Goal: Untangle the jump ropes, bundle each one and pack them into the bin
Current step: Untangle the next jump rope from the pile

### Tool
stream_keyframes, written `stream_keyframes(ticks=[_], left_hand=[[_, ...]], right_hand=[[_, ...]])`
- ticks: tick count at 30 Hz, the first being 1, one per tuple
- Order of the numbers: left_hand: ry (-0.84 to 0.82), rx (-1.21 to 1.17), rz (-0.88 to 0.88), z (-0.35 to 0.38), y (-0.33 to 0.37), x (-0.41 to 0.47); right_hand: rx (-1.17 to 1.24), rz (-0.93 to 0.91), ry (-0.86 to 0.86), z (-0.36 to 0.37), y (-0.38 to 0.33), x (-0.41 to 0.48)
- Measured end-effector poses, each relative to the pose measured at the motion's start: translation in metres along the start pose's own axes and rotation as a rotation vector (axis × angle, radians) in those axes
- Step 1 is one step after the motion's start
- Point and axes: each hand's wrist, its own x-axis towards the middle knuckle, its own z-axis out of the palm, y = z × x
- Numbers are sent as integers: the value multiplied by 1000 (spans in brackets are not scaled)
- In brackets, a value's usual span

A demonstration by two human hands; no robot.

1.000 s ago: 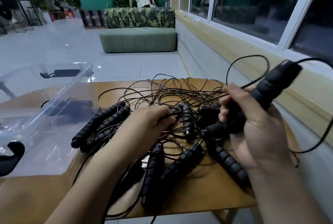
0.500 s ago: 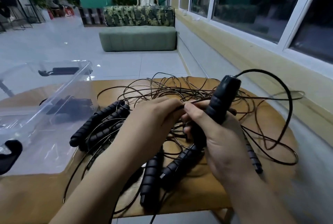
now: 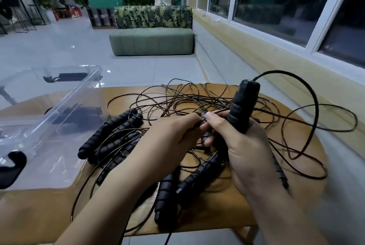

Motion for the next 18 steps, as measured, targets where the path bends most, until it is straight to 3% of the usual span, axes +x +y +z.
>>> stream_keyframes(ticks=[6,13,18], left_hand=[[12,-118,-82,2,-2,1],[78,85,-101,-5,-29,7],[219,81,-51,-20,-20,7]], right_hand=[[244,-32,71,-13,-21,2],[320,-139,178,-29,-31,15],[205,-63,33,-23,-22,11]])
